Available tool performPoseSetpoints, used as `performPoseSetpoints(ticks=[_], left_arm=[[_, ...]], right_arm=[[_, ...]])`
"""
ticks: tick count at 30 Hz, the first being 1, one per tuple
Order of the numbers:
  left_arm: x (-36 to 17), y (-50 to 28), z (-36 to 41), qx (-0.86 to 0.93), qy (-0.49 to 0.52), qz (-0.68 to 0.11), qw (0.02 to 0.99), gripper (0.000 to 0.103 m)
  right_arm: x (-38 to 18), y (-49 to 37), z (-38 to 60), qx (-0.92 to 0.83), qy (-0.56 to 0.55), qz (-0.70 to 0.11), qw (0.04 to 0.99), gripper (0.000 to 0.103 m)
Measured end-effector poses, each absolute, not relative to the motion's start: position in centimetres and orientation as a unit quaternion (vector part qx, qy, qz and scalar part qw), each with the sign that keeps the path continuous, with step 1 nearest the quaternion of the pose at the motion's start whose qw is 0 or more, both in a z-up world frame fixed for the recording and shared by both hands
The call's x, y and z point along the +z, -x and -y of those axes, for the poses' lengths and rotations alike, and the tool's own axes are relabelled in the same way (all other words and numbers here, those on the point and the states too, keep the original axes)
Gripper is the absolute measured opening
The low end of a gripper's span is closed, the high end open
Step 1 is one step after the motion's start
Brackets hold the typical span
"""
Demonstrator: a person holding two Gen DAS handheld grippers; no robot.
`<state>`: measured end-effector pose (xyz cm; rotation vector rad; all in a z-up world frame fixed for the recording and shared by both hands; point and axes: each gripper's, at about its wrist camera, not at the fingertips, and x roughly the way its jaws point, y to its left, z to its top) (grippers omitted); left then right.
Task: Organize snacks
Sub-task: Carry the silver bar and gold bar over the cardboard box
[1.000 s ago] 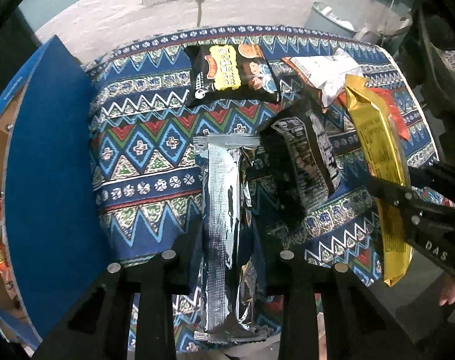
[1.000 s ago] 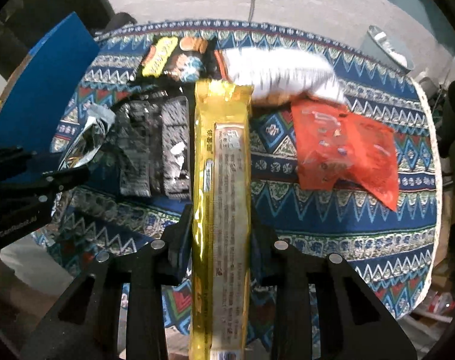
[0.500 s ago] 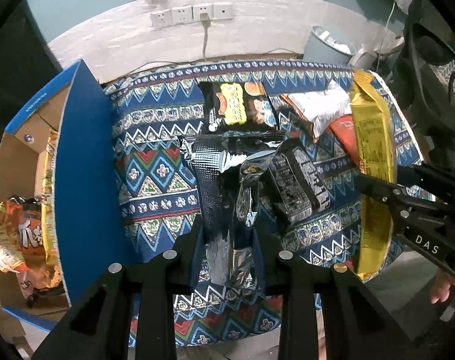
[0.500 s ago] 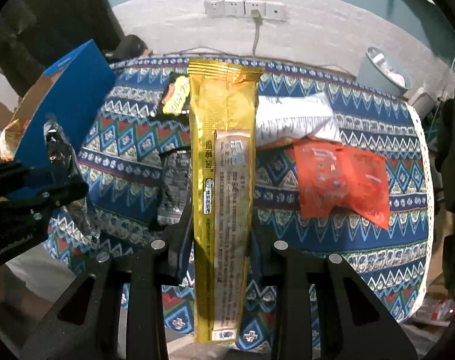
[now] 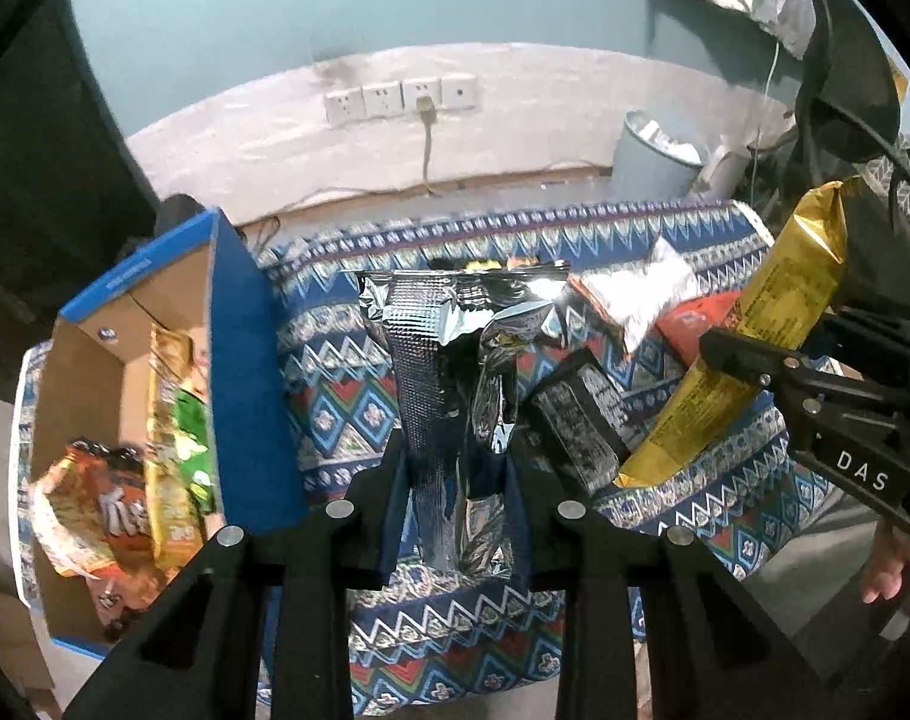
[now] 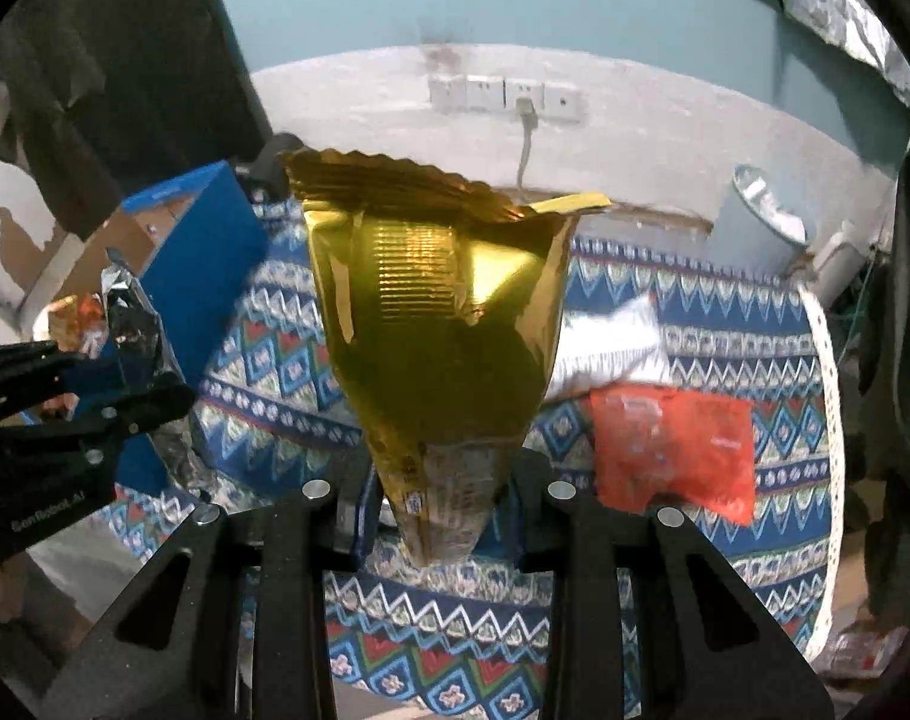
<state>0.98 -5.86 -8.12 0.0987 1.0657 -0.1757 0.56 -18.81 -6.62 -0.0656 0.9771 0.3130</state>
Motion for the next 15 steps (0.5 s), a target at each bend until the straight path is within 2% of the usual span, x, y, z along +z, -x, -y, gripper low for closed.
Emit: performPoseSetpoints(ticks=[15], left_arm=[[-3.6,-0.8,0.3,-0.045,-0.011,-0.47,0.881,0.029]], right_arm=[[-0.5,-1.2,14.0,0.196,0.039,-0.41,0.89,0.031]])
